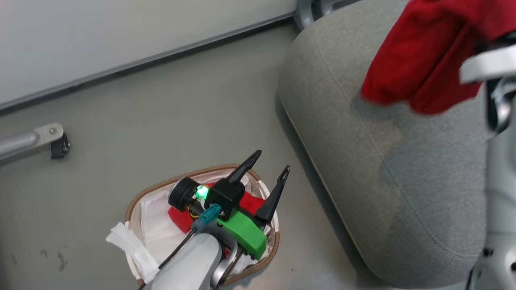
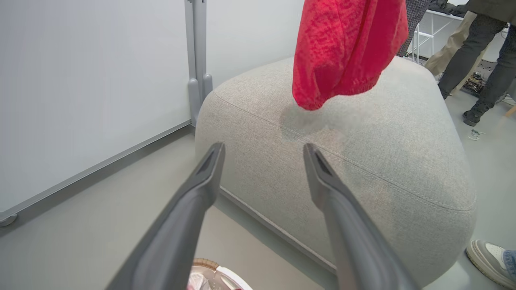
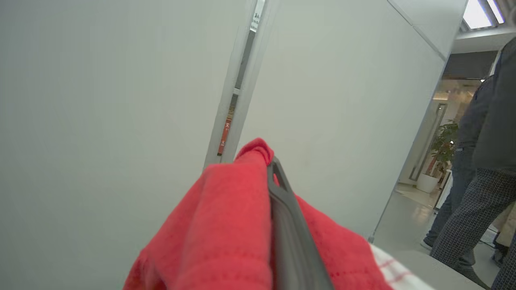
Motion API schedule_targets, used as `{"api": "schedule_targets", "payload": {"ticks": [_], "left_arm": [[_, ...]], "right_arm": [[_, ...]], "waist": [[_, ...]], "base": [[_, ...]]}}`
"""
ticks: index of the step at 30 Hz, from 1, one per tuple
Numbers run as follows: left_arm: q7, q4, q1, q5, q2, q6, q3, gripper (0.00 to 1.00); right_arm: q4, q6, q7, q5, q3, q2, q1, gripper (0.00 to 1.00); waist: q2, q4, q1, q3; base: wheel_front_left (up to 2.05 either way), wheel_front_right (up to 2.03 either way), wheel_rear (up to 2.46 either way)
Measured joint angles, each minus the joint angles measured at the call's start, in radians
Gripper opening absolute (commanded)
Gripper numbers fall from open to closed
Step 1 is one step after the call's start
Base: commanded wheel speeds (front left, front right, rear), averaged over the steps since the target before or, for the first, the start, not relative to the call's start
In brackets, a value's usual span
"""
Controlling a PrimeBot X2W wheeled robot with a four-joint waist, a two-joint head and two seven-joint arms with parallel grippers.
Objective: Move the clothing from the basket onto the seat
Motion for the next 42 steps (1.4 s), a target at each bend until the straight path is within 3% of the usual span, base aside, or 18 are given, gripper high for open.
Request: {"api": "schedule_targets", "payload": {"ticks": [8, 13, 23, 32, 33, 34, 35, 42], "left_arm": [[0.000, -0.041, -0.067, 0.035, 0.027, 0.000, -0.015, 1.00], [0.000, -0.073, -0.116, 0.052, 0.036, 0.000, -0.007, 1.00], [0.000, -0.095, -0.167, 0.086, 0.040, 0.000, 0.000, 1.00], [0.000, -0.084, -0.170, 0.093, 0.045, -0.001, 0.006, 1.00], [0.000, -0.081, -0.170, 0.093, 0.048, -0.001, 0.007, 1.00], [0.000, -0.078, -0.170, 0.094, 0.050, -0.001, 0.008, 1.00], [0.000, -0.077, -0.170, 0.094, 0.051, -0.001, 0.010, 1.00], [0.000, -0.056, -0.158, 0.092, 0.050, -0.001, 0.017, 1.00]], "right_arm": [[0.103, 0.000, 0.000, -0.063, -0.137, -0.137, -0.256, 0.00], [0.169, 0.000, 0.000, -0.095, -0.202, -0.189, -0.330, 0.00], [0.285, 0.000, -0.002, -0.151, -0.330, -0.190, -0.290, 0.00], [0.354, 0.000, -0.002, -0.184, -0.399, -0.164, -0.225, 0.00], [0.354, 0.000, -0.002, -0.184, -0.402, -0.160, -0.221, 0.27], [0.353, 0.000, -0.002, -0.184, -0.404, -0.156, -0.216, 0.41], [0.351, 0.000, -0.002, -0.184, -0.404, -0.152, -0.211, 1.00], [0.294, 0.000, -0.002, -0.158, -0.408, -0.114, -0.107, 1.00]], "waist": [[0.0000, 0.055, 0.0001, 0.124], [0.0000, 0.091, 0.0001, 0.220], [0.0000, 0.146, 0.0002, 0.399], [0.0000, 0.183, 0.0002, 0.471], [0.0000, 0.183, 0.0002, 0.472], [0.0000, 0.182, 0.0002, 0.472], [0.0000, 0.181, 0.0002, 0.471], [0.0000, 0.167, 0.0001, 0.431]], "base": [[0.00, 0.00, 0.00], [0.00, 0.00, 0.00], [0.00, 0.00, 0.00], [0.00, 0.00, 0.00], [0.00, 0.00, 0.00], [0.00, 0.00, 0.00], [0.00, 0.00, 0.00], [0.00, 0.00, 0.00]]}}
